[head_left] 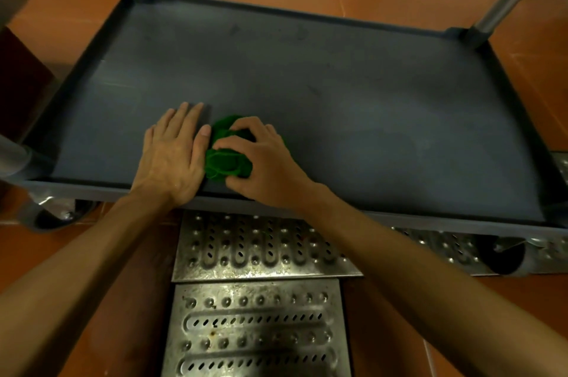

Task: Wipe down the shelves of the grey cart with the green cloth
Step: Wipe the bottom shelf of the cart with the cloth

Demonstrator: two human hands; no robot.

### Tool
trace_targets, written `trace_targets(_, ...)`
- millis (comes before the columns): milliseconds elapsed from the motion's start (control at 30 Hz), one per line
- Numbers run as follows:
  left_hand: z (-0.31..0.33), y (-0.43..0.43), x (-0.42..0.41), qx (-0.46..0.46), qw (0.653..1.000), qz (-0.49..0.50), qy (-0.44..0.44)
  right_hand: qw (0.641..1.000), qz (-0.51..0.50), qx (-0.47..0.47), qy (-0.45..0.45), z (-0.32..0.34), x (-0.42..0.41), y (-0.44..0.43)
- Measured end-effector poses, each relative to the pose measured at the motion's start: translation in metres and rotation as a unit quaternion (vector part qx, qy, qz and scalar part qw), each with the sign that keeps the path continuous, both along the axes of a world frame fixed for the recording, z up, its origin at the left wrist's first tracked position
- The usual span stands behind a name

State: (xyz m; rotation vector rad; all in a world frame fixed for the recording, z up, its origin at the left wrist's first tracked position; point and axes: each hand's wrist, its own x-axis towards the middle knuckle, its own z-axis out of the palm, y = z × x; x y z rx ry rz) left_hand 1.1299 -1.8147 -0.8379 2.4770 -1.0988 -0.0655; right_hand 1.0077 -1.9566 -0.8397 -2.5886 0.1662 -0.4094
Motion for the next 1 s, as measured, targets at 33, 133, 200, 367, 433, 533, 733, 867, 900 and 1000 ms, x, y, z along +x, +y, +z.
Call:
trace_targets(33, -0.001, 0.001, 0.001, 0.009, 1.0, -0.006, -0.005, 1.0, 0.012, -0.008, -0.001, 0.0, 0.002, -0.006)
trace_targets(133, -0.004, 0.002, 0.001, 0.029, 1.0, -0.008, -0.009, 0.999, 0.01, -0.039, -0.008, -0.004, 0.016, -0.027)
trace_targets(200, -0.006, 0.001, 0.002, 0.04, 0.999, -0.005, -0.007, 0.998, -0.016, -0.053, -0.005, -0.003, 0.029, -0.048)
trace_targets(367, -0.008, 0.003, 0.005, 0.044, 0.999, -0.001, 0.003, 0.988, -0.13, -0.086, 0.013, 0.002, 0.046, -0.113)
trace_targets(433, -0.007, 0.004, 0.005, 0.049, 0.999, 0.002, 0.01, 0.976, -0.194, -0.097, 0.026, 0.003, 0.04, -0.137)
trace_targets(533, -0.004, 0.004, 0.003, 0.056, 0.998, 0.003, 0.015, 0.957, -0.275, -0.091, 0.038, 0.005, 0.017, -0.174)
trace_targets(733, -0.001, 0.0, -0.002, 0.057, 0.998, -0.026, -0.018, 0.907, -0.399, -0.112, 0.069, 0.004, -0.044, -0.222)
trace_targets(867, 0.003, -0.017, -0.018, 0.038, 0.999, -0.032, 0.004, 0.898, -0.429, -0.091, 0.048, 0.0, -0.06, -0.246)
trace_targets(900, 0.003, -0.025, -0.026, 0.033, 0.998, -0.042, 0.014, 0.894, -0.441, -0.076, 0.029, 0.0, -0.063, -0.252)
trace_targets(1000, -0.002, -0.052, -0.047, 0.034, 0.996, -0.078, 0.012, 0.869, -0.487, -0.039, -0.075, 0.001, -0.075, -0.272)
